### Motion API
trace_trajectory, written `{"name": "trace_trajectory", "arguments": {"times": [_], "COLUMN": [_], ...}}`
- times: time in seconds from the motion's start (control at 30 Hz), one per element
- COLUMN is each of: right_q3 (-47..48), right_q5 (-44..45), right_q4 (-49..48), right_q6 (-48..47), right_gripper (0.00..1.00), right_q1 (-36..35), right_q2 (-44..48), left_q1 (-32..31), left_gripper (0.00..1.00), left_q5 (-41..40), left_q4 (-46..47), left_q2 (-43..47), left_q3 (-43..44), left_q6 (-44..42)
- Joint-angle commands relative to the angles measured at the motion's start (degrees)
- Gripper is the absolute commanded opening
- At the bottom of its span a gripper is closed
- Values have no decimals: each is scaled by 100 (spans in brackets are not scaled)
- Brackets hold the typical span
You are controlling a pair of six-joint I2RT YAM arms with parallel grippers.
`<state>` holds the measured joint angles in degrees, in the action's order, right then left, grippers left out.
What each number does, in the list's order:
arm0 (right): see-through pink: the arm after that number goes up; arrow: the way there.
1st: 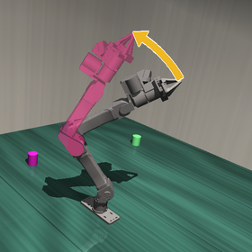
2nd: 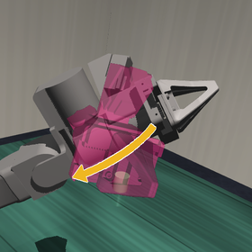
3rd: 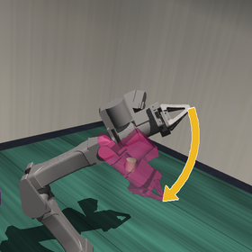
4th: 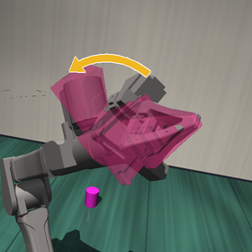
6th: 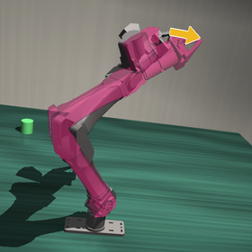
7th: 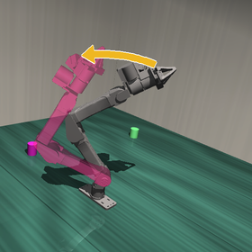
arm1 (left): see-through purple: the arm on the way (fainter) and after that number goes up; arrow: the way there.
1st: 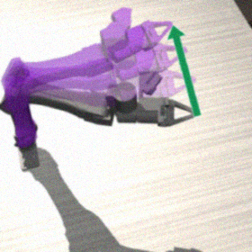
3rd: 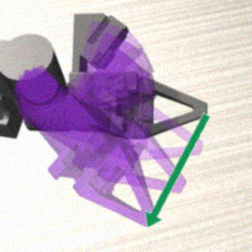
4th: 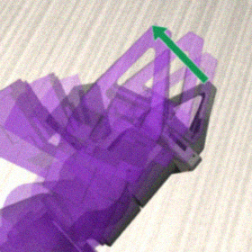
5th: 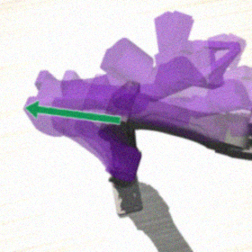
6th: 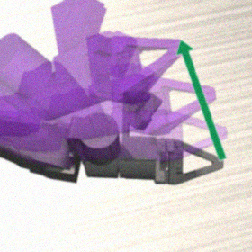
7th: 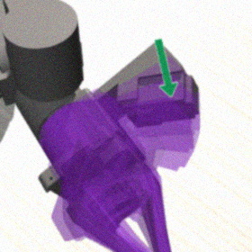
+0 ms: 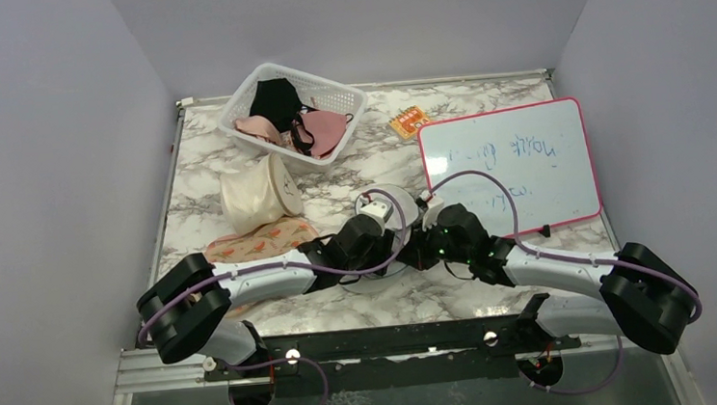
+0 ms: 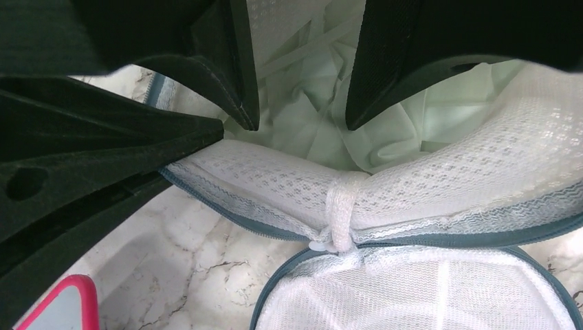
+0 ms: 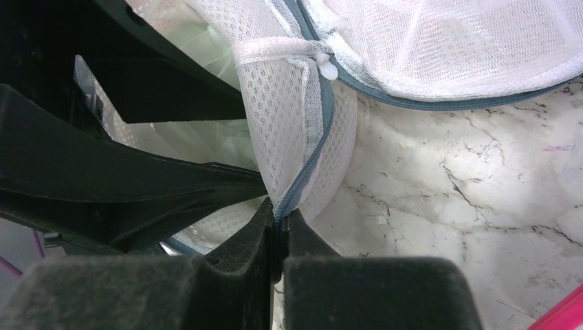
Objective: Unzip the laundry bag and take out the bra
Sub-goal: Pick up the bra from the laundry bag.
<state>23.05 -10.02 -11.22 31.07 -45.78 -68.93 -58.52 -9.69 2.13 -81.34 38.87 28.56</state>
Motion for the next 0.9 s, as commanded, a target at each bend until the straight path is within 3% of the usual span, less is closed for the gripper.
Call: {"name": "trace_trajectory", "arguments": {"times": [0.0,0.2,0.47,0.67,0.73,0.87], "right_q3": [68,89,120,91,70,21], "right_q5": [-202,-240,-290,-286,-268,-225], "right_q4": [-177,-147,-93,-63,-56,-59], "right_q6": [-110,-123,-136,-141,-137,-135], "right_gripper": [1,1,1,1,1,1], "right_q1": [-36,-36,-35,-36,-34,-36], "right_q2": [27,49,118,177,186,121], "left_q1": [-28,-28,-27,-28,-28,-28], "left_gripper": [45,55,60,76,75,63], "left_q5": [-284,-413,-436,-593,-698,-920], "left_q4": [289,457,547,728,702,695], "left_q2": [-114,-213,-505,-735,-840,-1033], "left_q3": [138,169,280,177,187,222], "left_q6": [246,434,531,601,567,386]}}
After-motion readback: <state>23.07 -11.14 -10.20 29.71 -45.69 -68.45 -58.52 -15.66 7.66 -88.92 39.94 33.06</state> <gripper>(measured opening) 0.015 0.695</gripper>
